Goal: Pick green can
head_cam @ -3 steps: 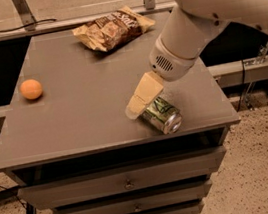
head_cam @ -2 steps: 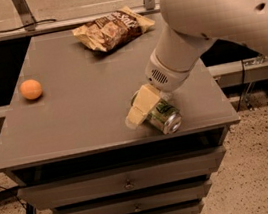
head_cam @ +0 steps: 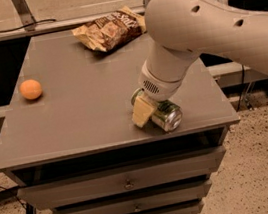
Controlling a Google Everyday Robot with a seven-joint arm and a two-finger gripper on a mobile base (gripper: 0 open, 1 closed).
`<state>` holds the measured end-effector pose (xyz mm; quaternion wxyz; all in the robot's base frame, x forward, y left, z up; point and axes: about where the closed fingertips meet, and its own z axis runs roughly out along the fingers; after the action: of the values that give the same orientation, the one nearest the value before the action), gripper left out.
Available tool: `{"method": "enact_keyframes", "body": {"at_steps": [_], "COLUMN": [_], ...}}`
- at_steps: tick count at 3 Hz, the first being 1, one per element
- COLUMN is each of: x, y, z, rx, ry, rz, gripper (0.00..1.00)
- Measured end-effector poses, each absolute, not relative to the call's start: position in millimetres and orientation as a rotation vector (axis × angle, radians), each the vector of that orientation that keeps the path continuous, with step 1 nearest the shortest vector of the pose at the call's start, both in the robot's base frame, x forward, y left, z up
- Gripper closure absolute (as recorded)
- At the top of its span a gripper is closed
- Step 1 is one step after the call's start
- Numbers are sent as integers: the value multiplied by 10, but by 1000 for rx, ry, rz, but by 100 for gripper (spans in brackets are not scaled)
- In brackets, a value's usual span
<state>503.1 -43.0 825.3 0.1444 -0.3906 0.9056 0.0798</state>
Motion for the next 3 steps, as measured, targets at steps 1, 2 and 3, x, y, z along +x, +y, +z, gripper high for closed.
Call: {"method": "enact_keyframes", "body": {"at_steps": [1, 2, 3], "x": [5103, 5247, 5470], "y": [-442, -483, -542], "z": [8257, 8365, 8512], "rx": [-1106, -1077, -1007], "ry": [2633, 2610, 2535], "rz": [200, 218, 315], "gripper": [65, 87, 100]}}
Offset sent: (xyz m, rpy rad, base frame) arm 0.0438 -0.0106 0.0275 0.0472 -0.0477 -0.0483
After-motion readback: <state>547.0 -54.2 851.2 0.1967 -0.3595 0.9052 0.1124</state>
